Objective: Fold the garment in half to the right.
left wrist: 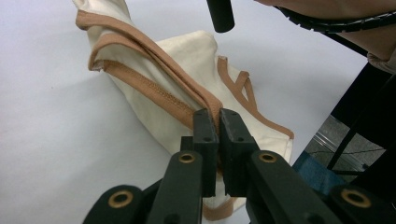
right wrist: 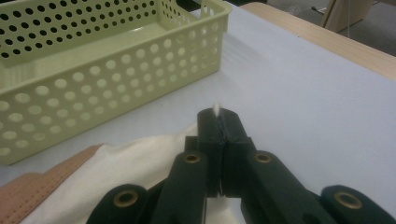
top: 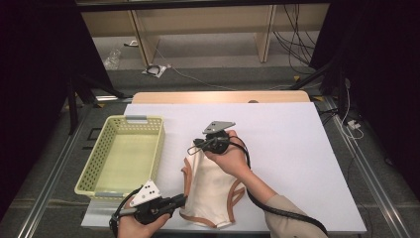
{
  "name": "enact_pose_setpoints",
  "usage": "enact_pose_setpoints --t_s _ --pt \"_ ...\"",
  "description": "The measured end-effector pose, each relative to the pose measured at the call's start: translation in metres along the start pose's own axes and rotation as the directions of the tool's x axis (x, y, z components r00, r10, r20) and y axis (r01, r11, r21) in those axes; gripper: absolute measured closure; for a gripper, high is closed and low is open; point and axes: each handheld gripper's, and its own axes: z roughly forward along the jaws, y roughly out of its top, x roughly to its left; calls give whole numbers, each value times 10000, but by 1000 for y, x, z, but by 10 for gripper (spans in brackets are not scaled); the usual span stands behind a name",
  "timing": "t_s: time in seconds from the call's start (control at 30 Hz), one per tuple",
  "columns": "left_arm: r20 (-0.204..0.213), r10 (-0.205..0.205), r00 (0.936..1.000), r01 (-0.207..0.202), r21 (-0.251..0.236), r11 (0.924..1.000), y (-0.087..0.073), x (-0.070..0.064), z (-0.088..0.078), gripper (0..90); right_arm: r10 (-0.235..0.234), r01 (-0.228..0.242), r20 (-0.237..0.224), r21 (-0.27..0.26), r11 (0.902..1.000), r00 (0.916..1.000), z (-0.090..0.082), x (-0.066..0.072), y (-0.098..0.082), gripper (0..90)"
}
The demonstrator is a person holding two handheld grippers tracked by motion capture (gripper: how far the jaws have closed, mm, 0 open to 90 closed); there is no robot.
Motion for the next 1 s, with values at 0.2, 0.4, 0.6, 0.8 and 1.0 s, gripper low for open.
enact_pose_setpoints --t_s 0.2,0.4,0.6,0.8,1.0 --pt "93 44 9999 -43 -22 10000 -1 -1 3 854 -122 122 93 30 9999 9999 -4 -1 -4 896" --pt "108 103 9999 -102 -45 9999 -1 -2 4 854 -28 28 33 -61 10000 10000 -7 -5 -11 897" --pt "140 176 9997 -175 -73 9998 0 -3 5 854 88 -89 -48 -277 9996 9999 -11 -9 -16 897" --pt "201 194 9996 -194 -11 9998 0 -5 7 854 59 -64 -92 -533 9986 9999 -15 -10 -17 897" --pt "172 232 9996 -231 -30 9997 0 -5 7 854 82 -85 -62 -544 9985 9999 -14 -10 -18 897"
